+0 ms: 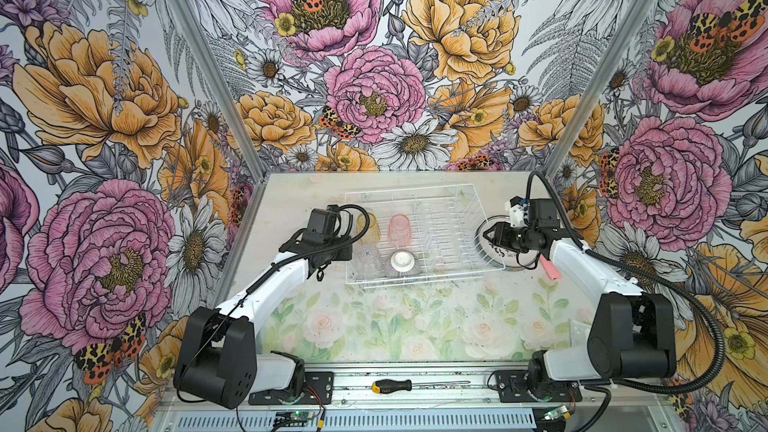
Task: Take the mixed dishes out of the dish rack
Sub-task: 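Move the left gripper over the rack toward the pink glass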
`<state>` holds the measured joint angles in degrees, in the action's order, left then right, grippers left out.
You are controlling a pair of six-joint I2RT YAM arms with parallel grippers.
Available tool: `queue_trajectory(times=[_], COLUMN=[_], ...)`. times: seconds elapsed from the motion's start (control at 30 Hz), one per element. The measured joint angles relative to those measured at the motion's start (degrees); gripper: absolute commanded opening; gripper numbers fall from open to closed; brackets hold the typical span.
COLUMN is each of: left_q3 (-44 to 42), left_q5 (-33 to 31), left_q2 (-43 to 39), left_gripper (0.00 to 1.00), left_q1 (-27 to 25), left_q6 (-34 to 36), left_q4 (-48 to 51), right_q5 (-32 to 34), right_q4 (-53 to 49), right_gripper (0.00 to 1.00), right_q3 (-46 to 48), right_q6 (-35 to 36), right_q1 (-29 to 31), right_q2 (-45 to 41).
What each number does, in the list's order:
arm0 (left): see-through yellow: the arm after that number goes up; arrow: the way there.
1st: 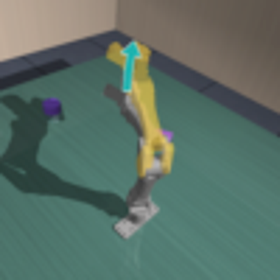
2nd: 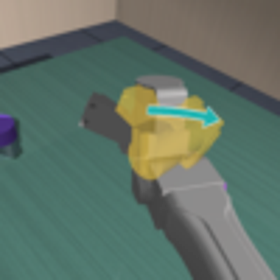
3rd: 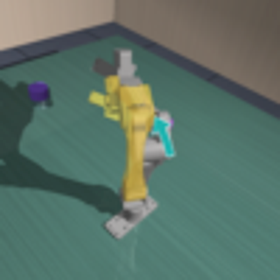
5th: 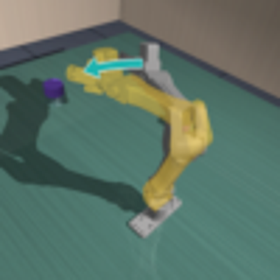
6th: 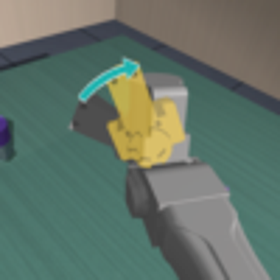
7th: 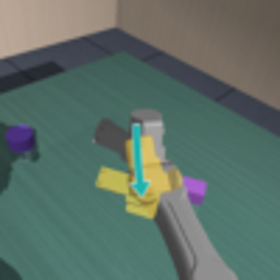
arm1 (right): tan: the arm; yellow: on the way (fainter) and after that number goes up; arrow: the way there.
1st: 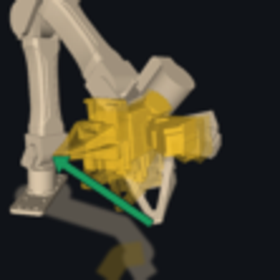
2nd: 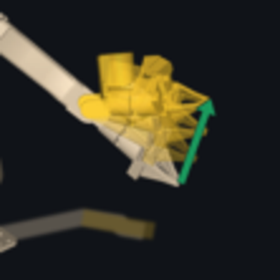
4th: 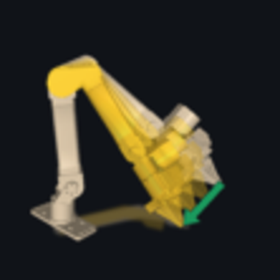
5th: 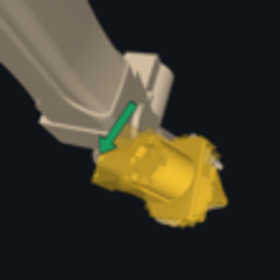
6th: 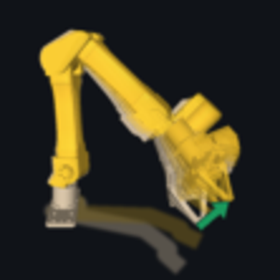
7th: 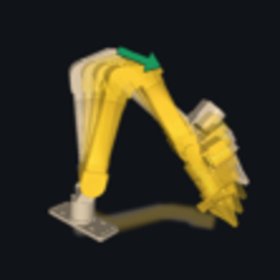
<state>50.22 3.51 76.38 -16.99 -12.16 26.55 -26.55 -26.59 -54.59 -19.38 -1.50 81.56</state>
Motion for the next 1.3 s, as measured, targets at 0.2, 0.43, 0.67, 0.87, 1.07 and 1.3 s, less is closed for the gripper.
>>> queue_trajectory(times=[0.2,0.43,0.67,0.87,1.07,1.3], left_q3=[0.0,0.8,0.8,0.1,-2.0,-0.5], left_q5=[0.2,0.4,0.6,-0.5,-2.7,-4.1], left_q2=[0.9,1.9,1.9,-1.1,-9.2,-12.5], left_gripper=[0.10,0.10,0.32,0.38,0.41,0.50], left_q1=[0.4,0.8,0.8,0.8,0.5,-2.6], left_q6=[-0.5,-0.5,0.5,0.7,0.7,2.5], left_q4=[-1.7,-2.4,-2.4,-2.5,-3.7,-4.6], right_q5=[0.7,1.5,1.9,1.9,3.5,4.9], right_q4=[0.0,-0.3,-0.3,-0.4,-0.4,-0.4], right_gripper=[0.35,0.34,0.35,0.58,0.71,0.73], right_q3=[0.0,0.0,0.0,-0.6,-0.7,-1.1], right_q6=[0.0,0.0,0.0,0.0,-0.2,-0.7], right_q1=[0.3,0.8,1.0,1.2,1.2,1.2], right_q2=[0.7,0.8,1.4,2.1,2.0,0.1])
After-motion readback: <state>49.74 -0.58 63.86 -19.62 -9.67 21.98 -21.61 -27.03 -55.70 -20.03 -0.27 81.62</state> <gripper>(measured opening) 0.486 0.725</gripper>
